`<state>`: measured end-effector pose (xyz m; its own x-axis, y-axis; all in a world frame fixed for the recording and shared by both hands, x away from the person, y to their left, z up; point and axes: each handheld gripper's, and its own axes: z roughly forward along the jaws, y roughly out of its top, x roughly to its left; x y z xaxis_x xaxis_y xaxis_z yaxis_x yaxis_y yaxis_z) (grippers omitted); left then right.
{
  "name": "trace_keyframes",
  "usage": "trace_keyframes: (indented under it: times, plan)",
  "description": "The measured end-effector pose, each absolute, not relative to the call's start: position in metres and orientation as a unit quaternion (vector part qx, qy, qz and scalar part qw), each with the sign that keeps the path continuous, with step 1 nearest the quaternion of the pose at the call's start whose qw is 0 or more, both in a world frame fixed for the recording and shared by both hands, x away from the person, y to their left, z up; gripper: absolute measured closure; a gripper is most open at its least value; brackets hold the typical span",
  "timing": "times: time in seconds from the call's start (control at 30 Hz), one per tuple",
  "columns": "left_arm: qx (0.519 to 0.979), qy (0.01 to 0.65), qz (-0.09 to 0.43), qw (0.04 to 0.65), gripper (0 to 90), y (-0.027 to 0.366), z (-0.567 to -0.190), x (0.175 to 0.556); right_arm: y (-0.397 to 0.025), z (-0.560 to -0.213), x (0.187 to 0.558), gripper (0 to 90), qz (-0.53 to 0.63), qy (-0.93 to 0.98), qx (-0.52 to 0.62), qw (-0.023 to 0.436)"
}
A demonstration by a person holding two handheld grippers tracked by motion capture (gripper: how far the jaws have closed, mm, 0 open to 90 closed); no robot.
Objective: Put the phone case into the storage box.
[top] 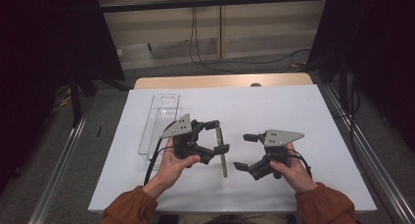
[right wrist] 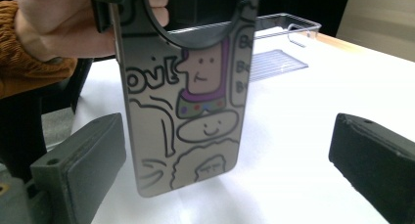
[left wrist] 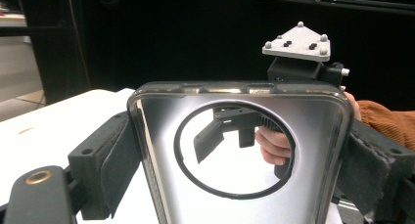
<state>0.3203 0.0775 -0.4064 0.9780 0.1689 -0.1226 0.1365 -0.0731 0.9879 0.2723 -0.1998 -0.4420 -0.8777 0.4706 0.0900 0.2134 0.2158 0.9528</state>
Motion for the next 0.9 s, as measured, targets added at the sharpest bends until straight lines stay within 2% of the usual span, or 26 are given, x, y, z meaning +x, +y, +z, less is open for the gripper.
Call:
trace_keyframes:
  times: [0.27, 0.4, 0.9]
  plan:
    - [0.731, 0.126, 0.032, 0.669, 12.5, 0.083, -0.403, 0.321, -0.209, -0.443, 0.275, 0.0, 0.572, 0.764, 0.269, 0.13]
    - [0.73, 0.133, 0.036, 0.67, 12.5, 0.087, -0.402, 0.322, -0.216, -0.444, 0.275, 0.0, 0.572, 0.753, 0.281, 0.161]
    - [0.73, 0.16, 0.063, 0.662, 12.5, 0.099, -0.395, 0.323, -0.236, -0.446, 0.26, 1.1, 0.557, 0.729, 0.327, 0.224]
